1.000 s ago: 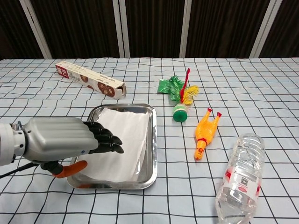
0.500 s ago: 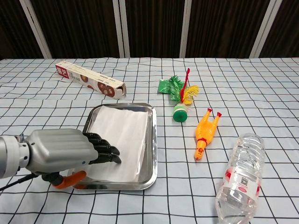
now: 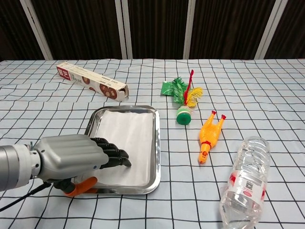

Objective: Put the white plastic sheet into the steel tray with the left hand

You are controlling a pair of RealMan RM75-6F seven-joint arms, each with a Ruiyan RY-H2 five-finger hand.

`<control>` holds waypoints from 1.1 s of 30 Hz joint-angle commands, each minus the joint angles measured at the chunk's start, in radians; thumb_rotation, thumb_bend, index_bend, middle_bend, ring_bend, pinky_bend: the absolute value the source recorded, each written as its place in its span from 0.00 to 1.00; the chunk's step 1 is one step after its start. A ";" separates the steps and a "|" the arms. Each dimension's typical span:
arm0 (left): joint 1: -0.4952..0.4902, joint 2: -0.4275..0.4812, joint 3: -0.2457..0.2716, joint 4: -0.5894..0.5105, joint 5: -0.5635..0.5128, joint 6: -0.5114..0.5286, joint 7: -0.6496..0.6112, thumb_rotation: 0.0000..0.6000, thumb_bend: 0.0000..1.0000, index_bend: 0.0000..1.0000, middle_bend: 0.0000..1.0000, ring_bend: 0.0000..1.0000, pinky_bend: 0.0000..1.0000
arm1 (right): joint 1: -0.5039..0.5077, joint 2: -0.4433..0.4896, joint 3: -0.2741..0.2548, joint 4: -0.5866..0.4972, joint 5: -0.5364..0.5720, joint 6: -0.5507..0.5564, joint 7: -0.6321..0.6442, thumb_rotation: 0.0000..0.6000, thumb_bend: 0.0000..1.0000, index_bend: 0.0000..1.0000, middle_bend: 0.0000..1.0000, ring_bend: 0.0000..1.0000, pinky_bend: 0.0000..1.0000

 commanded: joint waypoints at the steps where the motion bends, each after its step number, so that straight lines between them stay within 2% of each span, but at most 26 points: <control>1: -0.003 -0.005 0.005 -0.004 -0.002 0.013 0.000 1.00 0.71 0.00 0.00 0.00 0.00 | 0.000 0.000 0.000 0.000 0.000 0.001 0.000 1.00 0.29 0.00 0.00 0.00 0.00; 10: 0.017 0.032 0.015 -0.052 0.061 0.078 -0.047 1.00 0.66 0.00 0.00 0.00 0.00 | -0.001 -0.001 0.001 0.002 0.000 0.003 0.002 1.00 0.29 0.00 0.00 0.00 0.00; 14: 0.051 0.086 0.017 -0.095 0.134 0.138 -0.109 1.00 0.56 0.00 0.00 0.00 0.00 | -0.001 -0.001 0.001 0.003 0.000 0.002 0.001 1.00 0.29 0.00 0.00 0.00 0.00; 18: 0.094 0.150 0.017 -0.125 0.213 0.209 -0.187 1.00 0.36 0.00 0.00 0.00 0.00 | -0.001 -0.002 0.001 0.003 -0.001 0.004 0.000 1.00 0.29 0.00 0.00 0.00 0.00; 21: 0.157 0.203 0.019 -0.141 0.285 0.307 -0.280 1.00 0.21 0.00 0.00 0.00 0.00 | -0.002 -0.003 0.001 0.004 -0.001 0.005 -0.002 1.00 0.29 0.00 0.00 0.00 0.00; 24: 0.243 0.249 0.046 -0.117 0.389 0.436 -0.367 1.00 0.13 0.00 0.00 0.00 0.00 | -0.001 -0.003 0.002 0.004 0.002 0.003 -0.003 1.00 0.29 0.00 0.00 0.00 0.00; 29: 0.403 0.276 0.113 -0.017 0.531 0.645 -0.516 1.00 0.12 0.00 0.00 0.00 0.00 | -0.001 -0.005 0.003 0.003 0.004 0.001 -0.012 1.00 0.29 0.00 0.00 0.00 0.00; 33: 0.499 0.294 0.158 0.065 0.574 0.734 -0.593 1.00 0.11 0.00 0.00 0.00 0.00 | 0.000 -0.008 0.004 -0.001 0.006 -0.001 -0.025 1.00 0.29 0.00 0.00 0.00 0.00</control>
